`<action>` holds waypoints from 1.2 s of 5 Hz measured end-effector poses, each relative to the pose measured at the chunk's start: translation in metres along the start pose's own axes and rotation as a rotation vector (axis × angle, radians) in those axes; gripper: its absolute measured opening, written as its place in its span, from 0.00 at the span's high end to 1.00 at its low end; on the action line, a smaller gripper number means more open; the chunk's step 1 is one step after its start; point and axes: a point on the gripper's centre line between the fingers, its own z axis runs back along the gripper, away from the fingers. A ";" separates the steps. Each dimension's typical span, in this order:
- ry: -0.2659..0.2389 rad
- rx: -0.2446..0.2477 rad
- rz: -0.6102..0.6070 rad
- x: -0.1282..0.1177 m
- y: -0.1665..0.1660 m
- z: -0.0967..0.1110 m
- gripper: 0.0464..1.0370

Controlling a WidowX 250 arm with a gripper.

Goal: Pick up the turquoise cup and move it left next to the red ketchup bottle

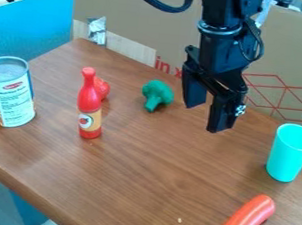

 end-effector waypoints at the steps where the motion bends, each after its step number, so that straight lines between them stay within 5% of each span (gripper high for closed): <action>1: 0.040 -0.012 -0.007 -0.003 -0.002 -0.012 0.04; 2: 0.062 -0.045 -0.090 0.032 -0.007 -0.025 0.04; 4: -0.086 -0.049 -0.121 0.079 -0.040 -0.021 0.04; 6: -0.082 -0.069 -0.129 0.095 -0.047 -0.032 0.04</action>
